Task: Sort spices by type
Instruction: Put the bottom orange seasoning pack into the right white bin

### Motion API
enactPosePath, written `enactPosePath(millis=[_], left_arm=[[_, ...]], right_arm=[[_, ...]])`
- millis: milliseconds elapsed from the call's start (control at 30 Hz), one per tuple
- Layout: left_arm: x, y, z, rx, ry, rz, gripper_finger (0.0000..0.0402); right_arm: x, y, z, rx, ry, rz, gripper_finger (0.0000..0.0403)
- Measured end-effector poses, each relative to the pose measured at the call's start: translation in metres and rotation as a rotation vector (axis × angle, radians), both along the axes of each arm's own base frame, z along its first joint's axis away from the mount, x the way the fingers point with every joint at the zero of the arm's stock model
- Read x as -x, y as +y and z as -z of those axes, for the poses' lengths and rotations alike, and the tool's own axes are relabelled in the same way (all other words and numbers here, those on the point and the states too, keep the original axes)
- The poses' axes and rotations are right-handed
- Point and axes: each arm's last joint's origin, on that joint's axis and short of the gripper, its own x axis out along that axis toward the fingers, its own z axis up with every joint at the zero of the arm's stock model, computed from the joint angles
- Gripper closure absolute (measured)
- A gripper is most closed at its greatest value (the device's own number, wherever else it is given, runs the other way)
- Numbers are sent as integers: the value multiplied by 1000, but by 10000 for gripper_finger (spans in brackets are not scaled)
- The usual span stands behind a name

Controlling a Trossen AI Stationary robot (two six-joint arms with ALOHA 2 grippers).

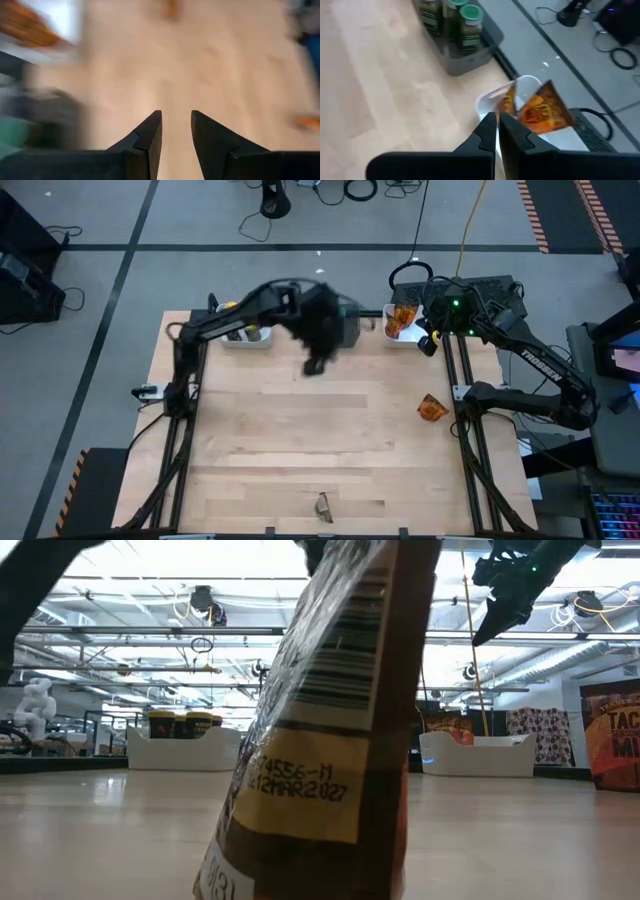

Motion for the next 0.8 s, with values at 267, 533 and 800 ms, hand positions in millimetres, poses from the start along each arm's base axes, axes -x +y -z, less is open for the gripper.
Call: enactPosePath(millis=[267, 533, 800], left_arm=[[19, -127, -5, 76, 122, 317, 293], [7, -230, 13, 55, 14, 561, 293], [-17, -269, 59, 62, 105, 406, 293]], right_arm=[[-5, 5, 0, -12, -19, -78, 403], [-6, 6, 0, 15, 2, -116, 403], [-7, 7, -1, -12, -26, -169, 403]])
